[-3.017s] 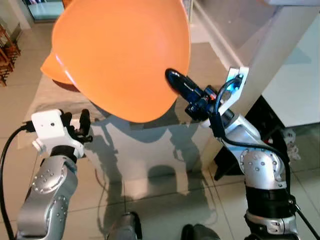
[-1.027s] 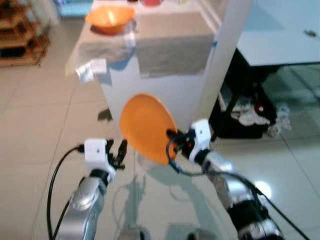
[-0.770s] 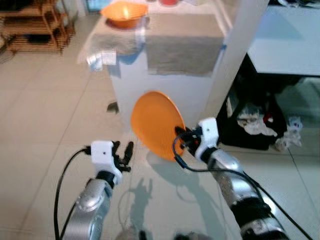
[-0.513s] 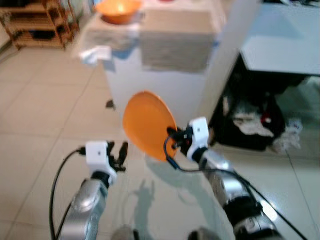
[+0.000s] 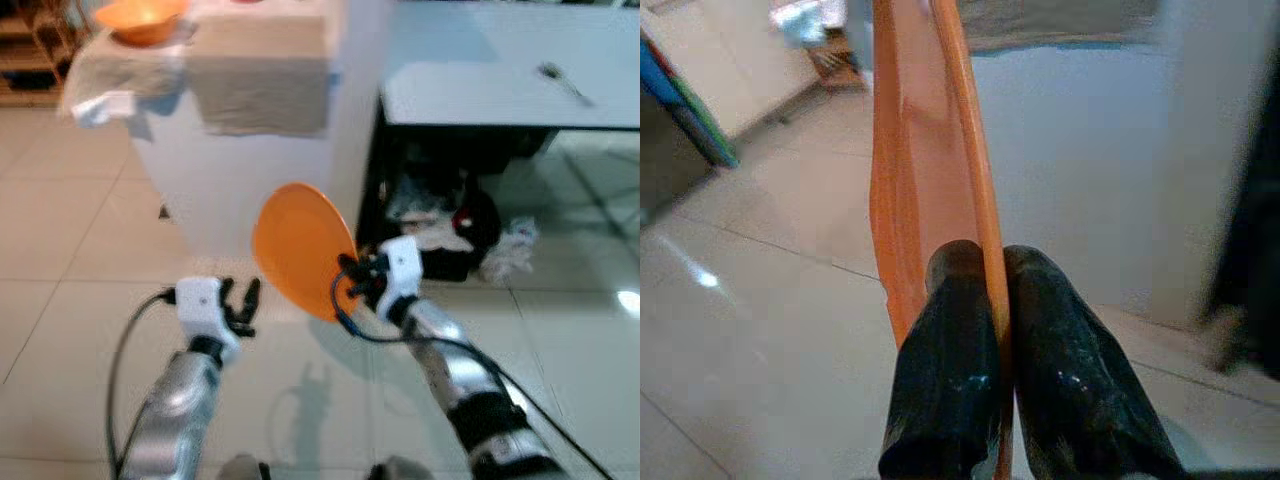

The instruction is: Setting the table

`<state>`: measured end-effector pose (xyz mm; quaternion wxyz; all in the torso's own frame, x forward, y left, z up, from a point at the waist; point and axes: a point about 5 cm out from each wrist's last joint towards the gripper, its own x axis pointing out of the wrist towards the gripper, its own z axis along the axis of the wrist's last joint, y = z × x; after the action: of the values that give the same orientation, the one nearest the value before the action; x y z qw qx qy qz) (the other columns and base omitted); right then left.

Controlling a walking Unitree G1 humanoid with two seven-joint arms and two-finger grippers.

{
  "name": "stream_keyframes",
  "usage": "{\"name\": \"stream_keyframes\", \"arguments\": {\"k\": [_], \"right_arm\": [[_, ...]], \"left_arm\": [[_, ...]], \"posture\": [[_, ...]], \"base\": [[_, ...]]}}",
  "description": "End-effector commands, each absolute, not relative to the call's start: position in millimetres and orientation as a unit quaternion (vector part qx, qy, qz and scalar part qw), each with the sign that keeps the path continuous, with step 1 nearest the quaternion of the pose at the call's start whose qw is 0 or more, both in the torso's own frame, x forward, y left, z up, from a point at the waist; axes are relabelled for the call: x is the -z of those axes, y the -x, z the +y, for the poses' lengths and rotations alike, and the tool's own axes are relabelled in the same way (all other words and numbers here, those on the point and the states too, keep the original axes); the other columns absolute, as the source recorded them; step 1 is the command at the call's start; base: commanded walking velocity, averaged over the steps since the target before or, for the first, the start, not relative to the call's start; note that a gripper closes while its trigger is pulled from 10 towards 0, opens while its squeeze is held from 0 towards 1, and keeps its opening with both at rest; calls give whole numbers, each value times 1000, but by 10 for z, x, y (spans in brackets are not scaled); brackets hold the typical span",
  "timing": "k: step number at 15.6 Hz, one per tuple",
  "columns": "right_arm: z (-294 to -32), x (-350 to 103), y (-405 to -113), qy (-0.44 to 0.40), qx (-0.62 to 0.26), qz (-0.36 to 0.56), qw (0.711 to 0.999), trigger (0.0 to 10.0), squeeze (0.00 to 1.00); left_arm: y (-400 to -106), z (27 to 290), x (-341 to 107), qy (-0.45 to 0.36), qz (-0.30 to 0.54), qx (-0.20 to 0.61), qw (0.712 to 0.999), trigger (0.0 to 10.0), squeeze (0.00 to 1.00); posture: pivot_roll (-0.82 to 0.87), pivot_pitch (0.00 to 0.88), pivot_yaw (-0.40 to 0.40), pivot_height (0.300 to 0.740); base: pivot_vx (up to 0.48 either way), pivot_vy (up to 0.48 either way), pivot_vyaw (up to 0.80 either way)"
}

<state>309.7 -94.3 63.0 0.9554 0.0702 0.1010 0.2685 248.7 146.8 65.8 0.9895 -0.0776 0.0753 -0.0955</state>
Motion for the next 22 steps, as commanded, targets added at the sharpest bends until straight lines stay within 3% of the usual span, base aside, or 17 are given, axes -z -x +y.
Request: {"name": "stream_keyframes", "arguments": {"k": [1, 4, 9, 16, 19, 22], "right_arm": [[-897, -749, -3146, -74, -273, 69, 957, 10000, 0], [-890, -753, -3148, -75, -272, 68, 957, 10000, 0], [-918, -728, -3155, -80, -252, 78, 961, 10000, 0], [-944, -837, -3216, -77, -231, 54, 968, 10000, 0], [-911, -1010, -3214, -144, -260, 19, 955, 10000, 0], [-927, -1367, -3198, -248, -317, -49, 914, 10000, 0]], "left_arm": [[-2501, 1524, -673, 65, 73, 94, 991, 10000, 0], [-2507, 1553, -659, 73, 77, 81, 991, 10000, 0], [-2489, 1571, -643, 81, 74, 67, 992, 10000, 0], [-2491, 1451, -749, 85, 50, 102, 990, 10000, 0], [-2530, 1381, -932, 92, 18, 128, 987, 10000, 0], [-2579, 1323, -1233, 94, -31, 156, 983, 10000, 0]], "posture": [[-23, 105, 19, 740], [-23, 105, 18, 740], [-26, 109, 19, 740], [-29, 111, 14, 740], [-32, 112, 16, 740], [-32, 112, 17, 740]], "base": [[0, -439, 0], [0, -394, 0], [0, 0, 0], [410, 0, -343], [440, 0, -267], [444, 0, 0]]}}
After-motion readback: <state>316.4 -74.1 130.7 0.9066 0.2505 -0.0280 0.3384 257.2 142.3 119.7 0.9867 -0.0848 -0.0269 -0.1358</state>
